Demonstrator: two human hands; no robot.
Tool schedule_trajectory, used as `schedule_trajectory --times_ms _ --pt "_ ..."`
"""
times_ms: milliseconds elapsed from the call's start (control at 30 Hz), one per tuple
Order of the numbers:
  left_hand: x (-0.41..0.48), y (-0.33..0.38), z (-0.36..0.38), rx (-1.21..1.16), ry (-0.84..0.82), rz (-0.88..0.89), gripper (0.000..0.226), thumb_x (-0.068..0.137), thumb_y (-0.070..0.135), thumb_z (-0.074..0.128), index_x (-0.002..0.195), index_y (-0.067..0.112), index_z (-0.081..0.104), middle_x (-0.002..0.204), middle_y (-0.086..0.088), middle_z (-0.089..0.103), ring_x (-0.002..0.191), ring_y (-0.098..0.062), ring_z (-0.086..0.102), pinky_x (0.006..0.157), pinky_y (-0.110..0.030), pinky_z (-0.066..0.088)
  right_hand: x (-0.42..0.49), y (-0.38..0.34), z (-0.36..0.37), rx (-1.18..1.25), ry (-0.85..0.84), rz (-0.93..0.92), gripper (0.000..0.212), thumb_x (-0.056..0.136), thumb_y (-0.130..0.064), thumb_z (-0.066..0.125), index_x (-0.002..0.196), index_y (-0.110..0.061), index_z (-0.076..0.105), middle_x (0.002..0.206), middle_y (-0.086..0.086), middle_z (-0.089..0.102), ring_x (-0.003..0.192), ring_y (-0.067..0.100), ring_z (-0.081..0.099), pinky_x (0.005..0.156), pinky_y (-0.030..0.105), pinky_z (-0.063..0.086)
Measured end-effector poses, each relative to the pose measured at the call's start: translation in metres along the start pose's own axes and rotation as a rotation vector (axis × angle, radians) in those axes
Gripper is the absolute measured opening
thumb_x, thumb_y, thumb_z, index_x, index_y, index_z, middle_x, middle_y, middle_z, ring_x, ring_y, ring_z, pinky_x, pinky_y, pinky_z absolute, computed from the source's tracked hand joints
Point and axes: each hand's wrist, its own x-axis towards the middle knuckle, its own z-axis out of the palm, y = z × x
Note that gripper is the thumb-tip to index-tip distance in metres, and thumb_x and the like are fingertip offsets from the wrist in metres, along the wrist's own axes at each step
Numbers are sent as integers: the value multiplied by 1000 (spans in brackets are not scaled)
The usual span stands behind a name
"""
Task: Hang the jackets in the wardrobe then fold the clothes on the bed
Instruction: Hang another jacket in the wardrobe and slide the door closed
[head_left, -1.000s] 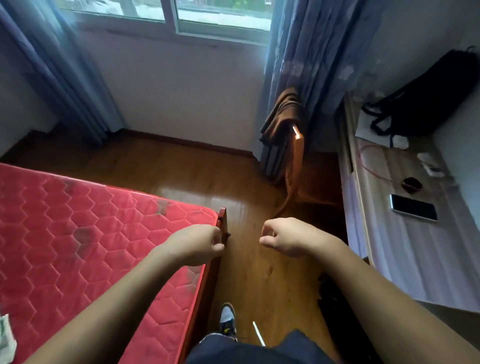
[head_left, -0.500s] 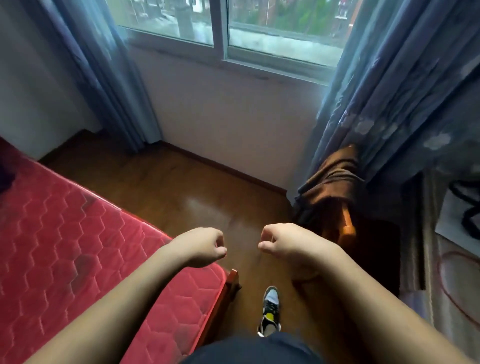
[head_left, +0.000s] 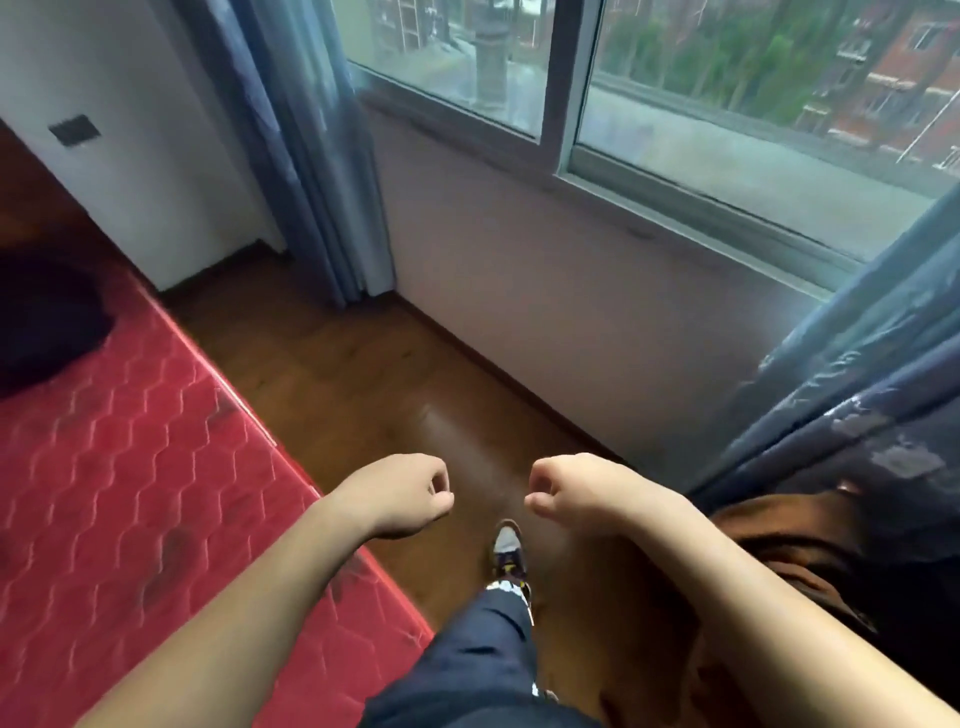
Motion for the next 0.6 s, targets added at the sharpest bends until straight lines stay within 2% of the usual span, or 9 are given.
schedule_trajectory --times_ms 133,267,467,600 --pt "59 -45 -38 -77 18 -37 14 90 39 54 91 30 64 93 15 68 87 -8 63 85 -33 52 81 -20 -46 -62 -37 -59 27 94 -50 51 105 -27 62 107 -2 67 100 22 62 85 36 53" --pt "131 -98 -91 -171 63 -75 16 88 40 52 91 30 64 92 14 70 75 -4 62 79 -32 53 182 -46 -107 -113 -71 -88 27 95 -48 52 110 -29 63 110 -2 67 102 20 62 87 35 53" --pt "208 -203 -195 -155 116 -206 18 84 43 48 90 33 61 101 14 67 93 -13 62 84 -36 54 342 -126 -204 -236 -84 -165 25 96 -41 52 106 -23 65 107 0 67 103 22 63 86 33 54" --pt "233 -271 -238 -158 158 -348 16 85 38 48 92 31 61 103 11 67 99 -18 63 85 -36 53 428 -180 -229 -267 -150 -242 17 94 -35 50 89 -23 62 85 -6 59 90 23 62 70 25 44"
